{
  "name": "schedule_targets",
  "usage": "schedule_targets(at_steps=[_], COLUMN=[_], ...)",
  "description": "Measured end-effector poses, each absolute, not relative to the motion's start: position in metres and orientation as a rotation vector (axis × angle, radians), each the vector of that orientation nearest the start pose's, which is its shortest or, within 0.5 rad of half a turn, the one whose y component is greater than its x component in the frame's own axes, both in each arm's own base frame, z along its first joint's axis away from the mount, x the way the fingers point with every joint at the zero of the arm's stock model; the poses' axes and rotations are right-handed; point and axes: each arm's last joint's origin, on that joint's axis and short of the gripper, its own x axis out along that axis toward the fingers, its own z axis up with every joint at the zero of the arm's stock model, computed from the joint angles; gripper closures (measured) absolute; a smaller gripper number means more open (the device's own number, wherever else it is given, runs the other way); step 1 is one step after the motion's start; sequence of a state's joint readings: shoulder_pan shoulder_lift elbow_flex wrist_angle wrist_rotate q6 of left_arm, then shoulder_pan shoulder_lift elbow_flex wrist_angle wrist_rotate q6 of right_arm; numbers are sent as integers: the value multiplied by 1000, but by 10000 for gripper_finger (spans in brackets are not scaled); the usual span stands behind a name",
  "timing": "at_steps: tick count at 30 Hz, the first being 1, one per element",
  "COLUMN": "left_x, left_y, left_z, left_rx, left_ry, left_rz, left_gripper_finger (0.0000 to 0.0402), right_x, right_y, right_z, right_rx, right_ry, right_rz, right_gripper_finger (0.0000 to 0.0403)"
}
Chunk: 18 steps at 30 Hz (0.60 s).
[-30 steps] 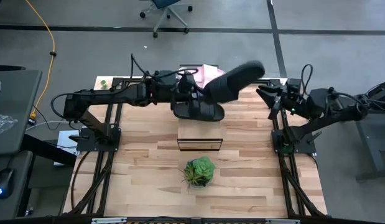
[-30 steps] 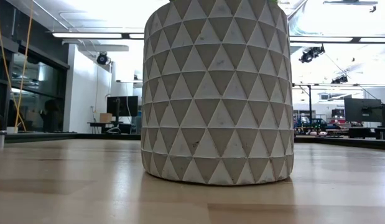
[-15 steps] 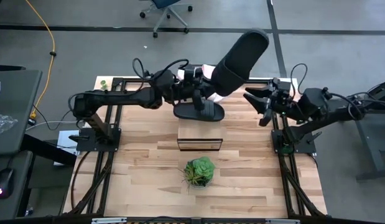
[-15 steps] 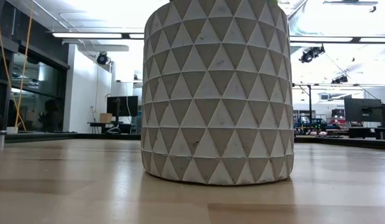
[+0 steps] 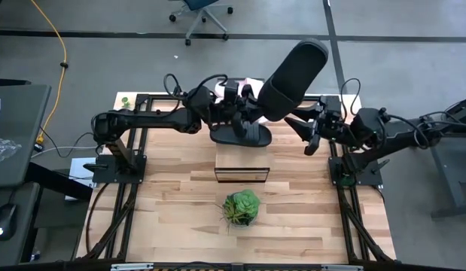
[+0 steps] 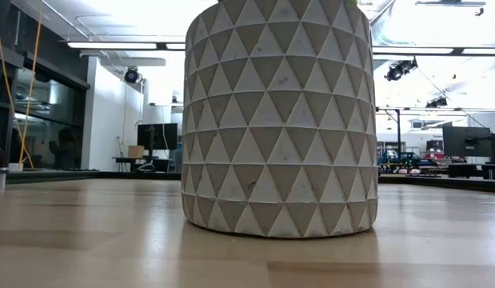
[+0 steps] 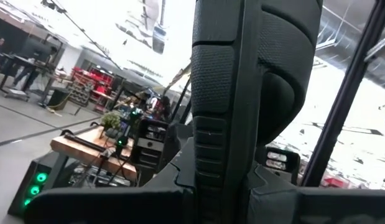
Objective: Pick and place slides into the shelf
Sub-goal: Put the black slide on the shelf
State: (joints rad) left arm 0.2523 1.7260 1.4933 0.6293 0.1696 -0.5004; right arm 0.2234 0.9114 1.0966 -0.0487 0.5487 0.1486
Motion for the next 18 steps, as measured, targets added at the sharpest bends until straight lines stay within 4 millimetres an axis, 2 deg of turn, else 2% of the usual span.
schedule_targets(at_steps=[10,18], left_x=[391,391], left_y=[93,93], left_z=[403,402], left_rx=[-403,-388], left_ry=[-388,-382], left_rz=[-40,-39], left_gripper_finger=[376,376], right_x=[186,190], right_y=[20,21], right_z=[430,429], right_rx=[210,207], right_ry=[-180,-174], right_rz=[-300,-295], right_gripper_finger=[244,287])
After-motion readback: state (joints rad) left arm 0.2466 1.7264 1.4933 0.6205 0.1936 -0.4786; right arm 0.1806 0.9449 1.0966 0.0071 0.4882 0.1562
